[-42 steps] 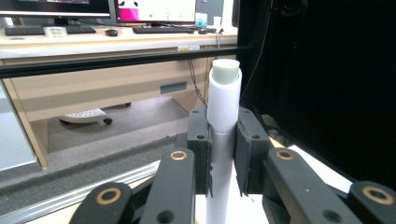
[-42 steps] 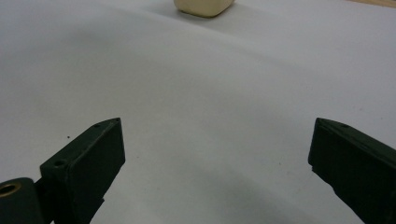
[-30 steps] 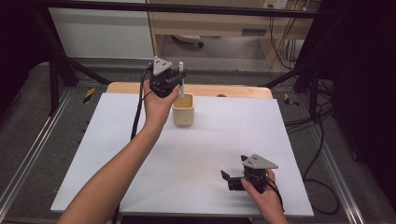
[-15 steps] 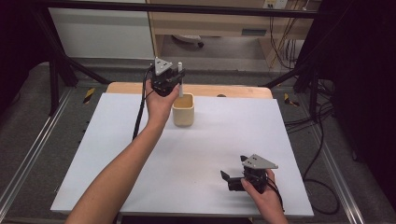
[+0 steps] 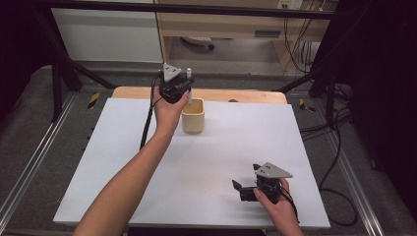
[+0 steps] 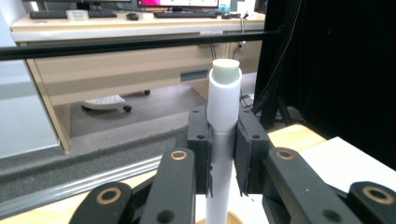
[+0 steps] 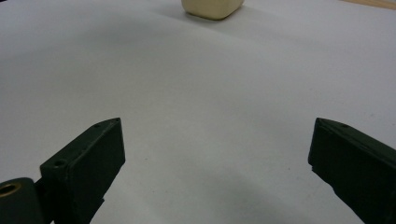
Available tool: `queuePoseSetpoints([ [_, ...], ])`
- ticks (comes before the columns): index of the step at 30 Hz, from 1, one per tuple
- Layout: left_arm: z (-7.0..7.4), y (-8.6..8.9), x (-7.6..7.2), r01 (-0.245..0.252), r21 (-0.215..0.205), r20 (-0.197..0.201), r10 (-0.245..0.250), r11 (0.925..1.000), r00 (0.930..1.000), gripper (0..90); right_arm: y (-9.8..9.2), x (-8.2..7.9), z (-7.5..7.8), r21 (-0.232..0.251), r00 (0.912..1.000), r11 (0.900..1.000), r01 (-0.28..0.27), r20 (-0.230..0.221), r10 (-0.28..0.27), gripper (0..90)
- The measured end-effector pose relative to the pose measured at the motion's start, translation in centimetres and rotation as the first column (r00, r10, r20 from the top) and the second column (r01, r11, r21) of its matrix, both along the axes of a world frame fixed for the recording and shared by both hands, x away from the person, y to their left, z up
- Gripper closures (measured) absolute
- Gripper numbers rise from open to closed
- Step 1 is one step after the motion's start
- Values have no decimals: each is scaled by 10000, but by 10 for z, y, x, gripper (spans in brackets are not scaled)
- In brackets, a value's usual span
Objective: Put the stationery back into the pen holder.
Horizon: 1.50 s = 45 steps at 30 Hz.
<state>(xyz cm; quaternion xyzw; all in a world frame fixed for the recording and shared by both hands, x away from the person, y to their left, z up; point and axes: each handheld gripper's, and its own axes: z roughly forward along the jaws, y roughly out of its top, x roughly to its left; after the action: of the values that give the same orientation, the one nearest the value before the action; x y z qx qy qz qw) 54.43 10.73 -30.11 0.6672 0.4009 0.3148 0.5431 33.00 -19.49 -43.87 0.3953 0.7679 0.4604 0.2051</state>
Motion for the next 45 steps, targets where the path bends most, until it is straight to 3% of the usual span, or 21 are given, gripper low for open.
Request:
queuePoseSetpoints([
  [19, -29, -14, 6, 104, 68, -504, -100, 9999, 9987, 784, -1, -1, 1, 81, 10000, 10000, 40, -57, -39, 47],
  [27, -33, -16, 7, 125, -68, -682, -130, 9999, 9976, 784, -1, -2, 1, 54, 10000, 10000, 27, -46, -27, 45],
  [29, -34, -16, 7, 212, 135, -616, -203, 9997, 9979, 771, -1, -2, 1, 60, 10000, 10000, 32, -23, -32, 44],
  [31, -34, -18, 5, 211, 278, -734, -190, 9994, 9971, 663, -2, -2, 1, 52, 10000, 10000, 18, -23, -18, 44],
  [33, -32, -19, 2, -2, 83, -1166, 12, 10000, 9932, 444, -2, -2, 1, 90, 10000, 10000, 31, -49, -30, 45],
  [37, -29, -19, -12, -27, 138, -1177, 43, 9999, 9930, 188, -3, 1, 2, 151, 10000, 9999, 67, -22, -66, 45],
  [40, -25, -17, -21, 267, 236, -1142, -238, 9994, 9932, 89, -3, 1, 2, 132, 9999, 9999, 99, -40, -99, 44],
  [45, -25, -12, -35, 486, -109, -1232, -496, 9988, 9911, 59, -3, -1, 2, 185, 10000, 9998, 66, -43, -65, 42],
])
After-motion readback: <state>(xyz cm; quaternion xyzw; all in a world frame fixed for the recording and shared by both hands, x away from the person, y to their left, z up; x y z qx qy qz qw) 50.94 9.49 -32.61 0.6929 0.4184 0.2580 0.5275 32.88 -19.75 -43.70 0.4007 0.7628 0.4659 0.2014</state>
